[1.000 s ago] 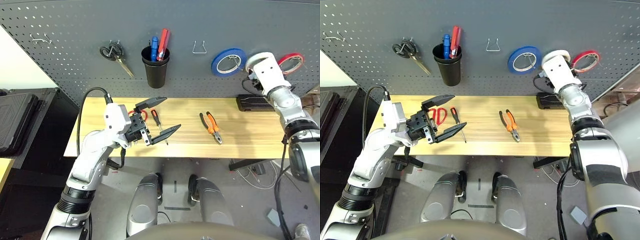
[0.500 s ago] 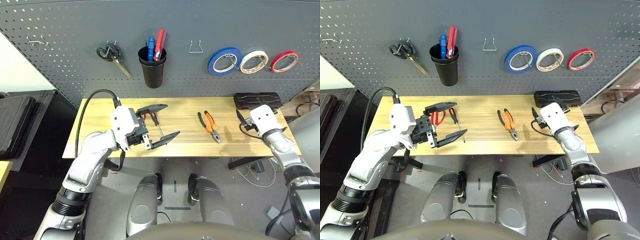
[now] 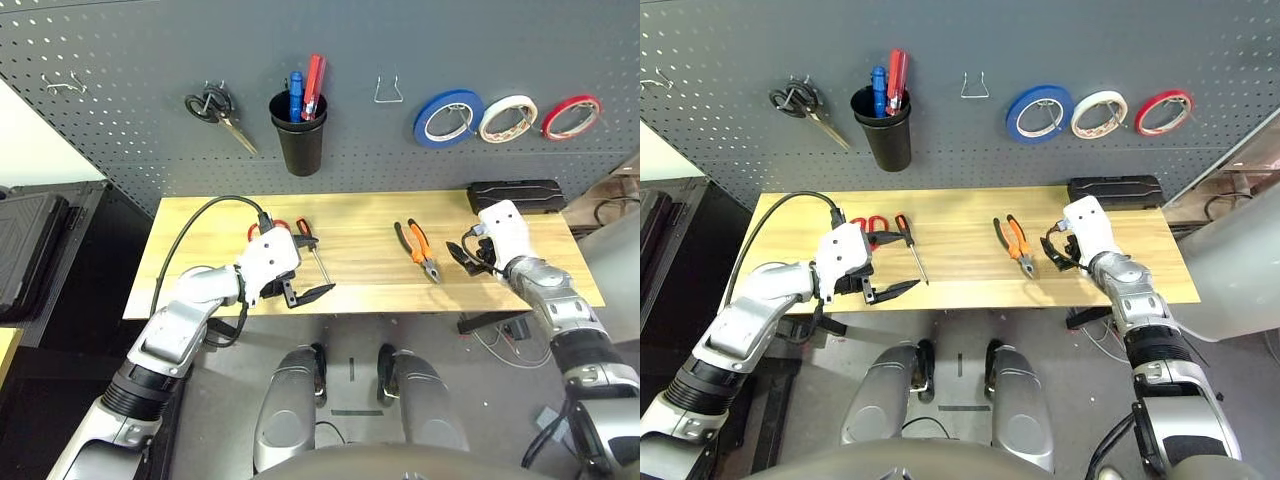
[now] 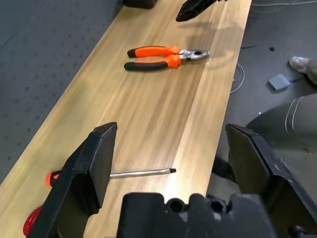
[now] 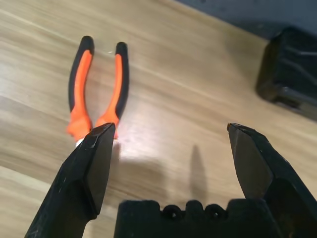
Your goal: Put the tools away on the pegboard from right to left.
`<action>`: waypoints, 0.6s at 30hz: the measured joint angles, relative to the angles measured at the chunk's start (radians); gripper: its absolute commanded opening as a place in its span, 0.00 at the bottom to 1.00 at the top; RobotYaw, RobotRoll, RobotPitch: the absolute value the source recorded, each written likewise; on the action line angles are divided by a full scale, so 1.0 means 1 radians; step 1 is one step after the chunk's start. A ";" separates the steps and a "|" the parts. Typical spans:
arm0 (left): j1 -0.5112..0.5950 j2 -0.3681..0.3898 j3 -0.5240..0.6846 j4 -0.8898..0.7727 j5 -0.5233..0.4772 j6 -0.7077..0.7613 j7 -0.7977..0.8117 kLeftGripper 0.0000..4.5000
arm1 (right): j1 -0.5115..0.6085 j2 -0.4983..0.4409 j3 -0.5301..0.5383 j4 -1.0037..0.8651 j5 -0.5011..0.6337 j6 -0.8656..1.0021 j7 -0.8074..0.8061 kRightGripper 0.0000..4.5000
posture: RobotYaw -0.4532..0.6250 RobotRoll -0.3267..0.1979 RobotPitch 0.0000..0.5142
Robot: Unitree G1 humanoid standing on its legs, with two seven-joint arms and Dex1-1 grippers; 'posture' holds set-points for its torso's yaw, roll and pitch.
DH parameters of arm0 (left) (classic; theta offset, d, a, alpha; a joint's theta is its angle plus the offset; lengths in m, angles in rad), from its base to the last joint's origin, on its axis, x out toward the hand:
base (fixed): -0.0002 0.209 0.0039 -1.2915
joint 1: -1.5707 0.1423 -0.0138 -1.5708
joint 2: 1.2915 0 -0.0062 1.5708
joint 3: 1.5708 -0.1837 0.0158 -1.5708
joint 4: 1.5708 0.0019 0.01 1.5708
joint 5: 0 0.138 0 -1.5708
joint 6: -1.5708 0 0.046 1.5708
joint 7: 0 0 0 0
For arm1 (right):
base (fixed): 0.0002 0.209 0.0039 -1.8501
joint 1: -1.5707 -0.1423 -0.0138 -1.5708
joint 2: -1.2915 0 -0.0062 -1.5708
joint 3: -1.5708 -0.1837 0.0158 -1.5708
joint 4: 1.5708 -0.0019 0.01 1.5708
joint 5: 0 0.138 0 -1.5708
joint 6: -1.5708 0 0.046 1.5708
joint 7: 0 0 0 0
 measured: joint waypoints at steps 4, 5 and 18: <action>-0.003 0.000 -0.007 0.004 0.019 0.028 0.000 1.00 | -0.074 0.023 0.010 0.038 0.001 0.098 0.034 1.00 | 0.53 0.62 0.48; -0.003 0.002 -0.007 0.004 0.020 0.034 0.000 1.00 | -0.095 0.028 0.014 0.056 0.001 0.121 0.040 1.00 | 0.53 0.62 0.48; 0.001 0.015 -0.008 -0.001 0.041 0.079 0.000 1.00 | -0.333 0.121 0.043 0.368 -0.020 0.269 0.026 1.00 | 0.56 0.62 0.52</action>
